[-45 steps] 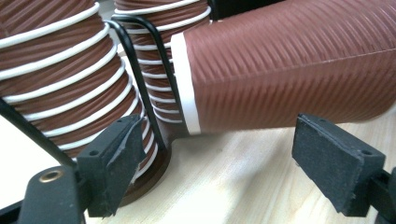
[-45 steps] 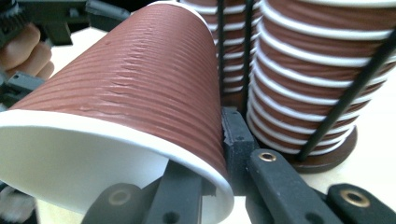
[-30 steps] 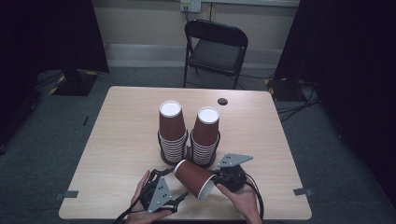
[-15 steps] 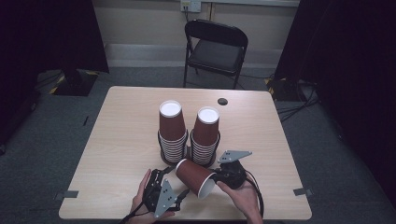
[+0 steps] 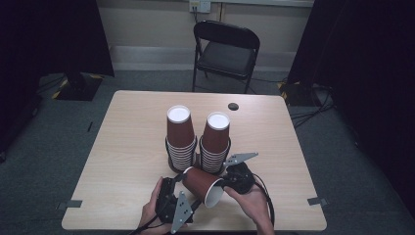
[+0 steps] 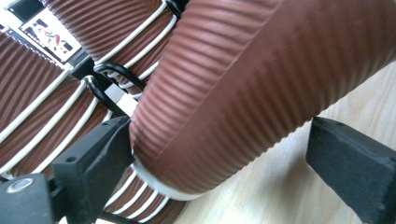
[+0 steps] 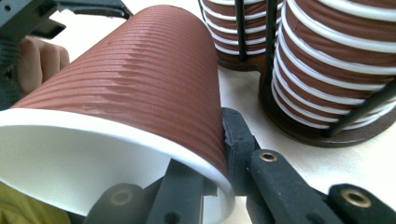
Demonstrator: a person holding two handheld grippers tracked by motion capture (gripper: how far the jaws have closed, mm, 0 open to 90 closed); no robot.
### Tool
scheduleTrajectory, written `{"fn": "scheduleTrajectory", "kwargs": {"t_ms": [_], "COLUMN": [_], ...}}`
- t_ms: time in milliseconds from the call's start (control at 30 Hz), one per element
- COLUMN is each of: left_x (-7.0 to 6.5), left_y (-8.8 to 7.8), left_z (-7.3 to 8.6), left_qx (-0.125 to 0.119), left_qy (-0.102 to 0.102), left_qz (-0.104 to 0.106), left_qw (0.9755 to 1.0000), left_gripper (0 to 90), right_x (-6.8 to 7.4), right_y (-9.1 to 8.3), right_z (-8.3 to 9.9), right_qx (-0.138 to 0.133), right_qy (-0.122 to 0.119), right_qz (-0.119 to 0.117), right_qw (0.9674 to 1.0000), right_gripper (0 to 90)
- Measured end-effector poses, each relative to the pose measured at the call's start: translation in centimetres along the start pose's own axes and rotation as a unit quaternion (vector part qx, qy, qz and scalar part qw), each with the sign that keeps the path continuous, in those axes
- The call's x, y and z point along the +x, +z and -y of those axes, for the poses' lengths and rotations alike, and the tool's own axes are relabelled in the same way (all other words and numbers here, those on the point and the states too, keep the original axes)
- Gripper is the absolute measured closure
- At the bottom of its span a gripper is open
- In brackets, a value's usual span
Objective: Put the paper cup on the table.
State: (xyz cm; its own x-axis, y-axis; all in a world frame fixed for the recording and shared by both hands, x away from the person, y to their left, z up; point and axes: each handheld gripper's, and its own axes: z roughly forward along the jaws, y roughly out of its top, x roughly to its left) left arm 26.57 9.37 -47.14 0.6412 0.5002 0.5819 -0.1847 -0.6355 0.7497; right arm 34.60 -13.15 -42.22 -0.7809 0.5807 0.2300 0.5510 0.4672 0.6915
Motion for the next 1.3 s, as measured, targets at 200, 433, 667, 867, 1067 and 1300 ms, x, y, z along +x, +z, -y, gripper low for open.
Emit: {"fn": "scheduleTrajectory", "kwargs": {"t_ms": [200, 433, 667, 867, 1067, 1300], "left_x": [-0.4, -0.4, -0.7, -1.0, -0.9, -1.0], "left_y": [0.5, 0.6, 0.8, 0.8, 1.1, 1.4], "left_z": [-0.6, -1.0, -1.6, -2.6, -3.0, -3.1], "left_qx": [0.006, 0.002, -0.006, -0.023, -0.029, -0.034], "left_qy": [0.018, 0.025, 0.030, 0.039, 0.033, 0.022], "left_qz": [-0.013, -0.010, -0.006, 0.002, 0.005, 0.001], "left_qw": [0.9997, 0.9996, 0.9995, 0.9990, 0.9990, 0.9992], "left_gripper": [0.0, 0.0, 0.7, 5.5, 5.6, 6.0], "right_x": [0.2, 0.5, 0.7, 0.8, 0.9, 1.1], "right_y": [0.6, 1.0, 1.5, 2.0, 1.8, 2.0], "right_z": [-1.0, -1.6, -1.8, -2.0, -2.0, -1.9], "right_qx": [0.017, 0.026, 0.024, 0.031, 0.031, 0.032], "right_qy": [0.003, 0.001, 0.002, 0.003, 0.002, 0.006], "right_qz": [-0.010, -0.017, -0.032, -0.032, -0.035, -0.044], "right_qw": [0.9998, 0.9995, 0.9992, 0.9990, 0.9989, 0.9985], "right_gripper": [85.8, 86.0, 86.5, 87.9, 88.1, 87.8]}}
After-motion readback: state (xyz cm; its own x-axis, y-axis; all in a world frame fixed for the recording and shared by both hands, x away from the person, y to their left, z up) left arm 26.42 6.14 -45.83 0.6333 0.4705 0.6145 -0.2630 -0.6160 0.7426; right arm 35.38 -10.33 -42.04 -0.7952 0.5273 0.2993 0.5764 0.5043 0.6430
